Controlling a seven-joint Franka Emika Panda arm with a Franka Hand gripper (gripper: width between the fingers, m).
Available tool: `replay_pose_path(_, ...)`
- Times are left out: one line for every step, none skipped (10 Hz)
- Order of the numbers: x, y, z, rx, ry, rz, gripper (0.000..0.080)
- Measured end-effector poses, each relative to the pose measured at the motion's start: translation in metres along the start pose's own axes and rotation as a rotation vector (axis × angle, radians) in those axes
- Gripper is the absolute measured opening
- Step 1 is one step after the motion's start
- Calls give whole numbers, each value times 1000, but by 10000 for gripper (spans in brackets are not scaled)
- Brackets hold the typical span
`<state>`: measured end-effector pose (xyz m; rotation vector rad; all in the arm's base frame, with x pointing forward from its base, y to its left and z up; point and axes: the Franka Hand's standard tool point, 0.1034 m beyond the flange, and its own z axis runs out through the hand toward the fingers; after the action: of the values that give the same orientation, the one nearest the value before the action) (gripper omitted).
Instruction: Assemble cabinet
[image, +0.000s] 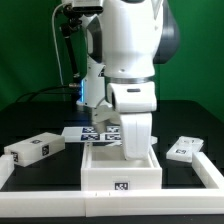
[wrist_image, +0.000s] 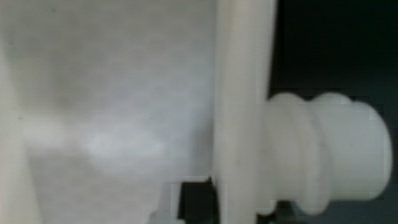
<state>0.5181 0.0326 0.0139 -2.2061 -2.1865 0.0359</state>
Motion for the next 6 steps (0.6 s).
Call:
replay_pose_path(-3,-2,1,2,0,-2,38)
replay_pose_path(-4,-2,1,2,0,2,38)
replay_pose_path(-4,-2,1,2,0,2,38)
replay_pose_path(-3,-2,1,1,0,1,38)
replay_pose_path(2,-1,3,-8,7,6,38)
replay_pose_path(15,1,3,-7,13,12,38)
